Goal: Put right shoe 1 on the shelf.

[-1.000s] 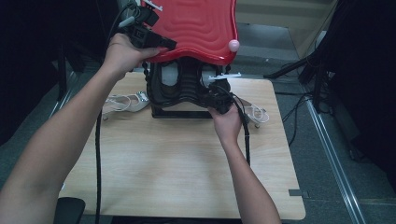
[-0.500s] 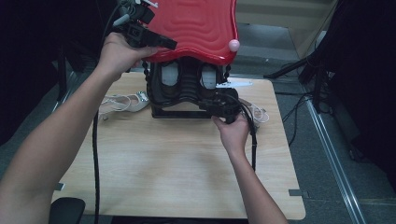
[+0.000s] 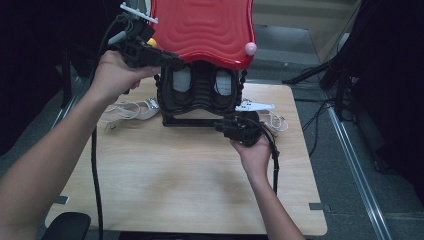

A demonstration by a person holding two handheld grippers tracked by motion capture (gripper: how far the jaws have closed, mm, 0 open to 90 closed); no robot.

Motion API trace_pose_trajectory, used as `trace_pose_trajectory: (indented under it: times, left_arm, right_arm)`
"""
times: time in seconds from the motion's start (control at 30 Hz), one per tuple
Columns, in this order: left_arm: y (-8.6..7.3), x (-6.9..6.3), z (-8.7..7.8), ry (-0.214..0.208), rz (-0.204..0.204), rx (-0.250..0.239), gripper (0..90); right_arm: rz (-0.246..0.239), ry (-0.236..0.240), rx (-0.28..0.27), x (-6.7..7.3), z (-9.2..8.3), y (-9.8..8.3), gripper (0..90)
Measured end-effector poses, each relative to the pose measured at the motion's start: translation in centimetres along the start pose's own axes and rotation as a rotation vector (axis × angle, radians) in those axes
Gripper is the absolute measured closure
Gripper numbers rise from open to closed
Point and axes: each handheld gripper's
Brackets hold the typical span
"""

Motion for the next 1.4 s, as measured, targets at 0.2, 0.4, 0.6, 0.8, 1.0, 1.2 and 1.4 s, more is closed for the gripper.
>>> trace_pose_trajectory:
  times: [0.2,0.4,0.6,0.8,1.0,1.2,1.4]
  left_arm:
    - [-2.4,-0.2,-0.2,-0.014,0.006,0.008,57.8]
    - [-5.0,0.1,-0.2,-0.011,-0.002,0.019,57.3]
    - [-7.2,0.8,0.2,-0.004,-0.013,0.037,56.9]
    - [-9.9,1.9,1.4,-0.011,-0.036,0.060,56.8]
    - [-12.3,2.6,2.5,-0.021,-0.052,0.087,56.1]
    - [-14.7,2.6,3.3,-0.036,-0.040,0.093,55.9]
    - [-16.9,3.4,4.3,-0.039,-0.079,0.098,56.6]
  right_arm:
    - [0.013,0.036,0.028,0.5,-0.1,-1.3,70.5]
    - [0.047,0.058,0.038,0.9,-0.3,-2.8,66.7]
    - [0.083,0.074,0.044,0.8,-0.4,-4.1,60.4]
    - [0.044,0.105,0.032,0.7,-0.7,-4.9,57.2]
    - [0.006,0.046,0.023,1.1,-1.1,-5.3,53.5]
    - [0.056,-0.007,0.028,1.0,-1.0,-6.0,50.1]
    - [0.061,0.048,0.027,0.6,-1.0,-6.5,49.9]
Point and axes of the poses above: each handheld gripper's, and its own axes: z roughly forward along the jaws, y roughly out of its top, x roughly to its left, and after that the axes turned 11 degrees about -z, right-handed
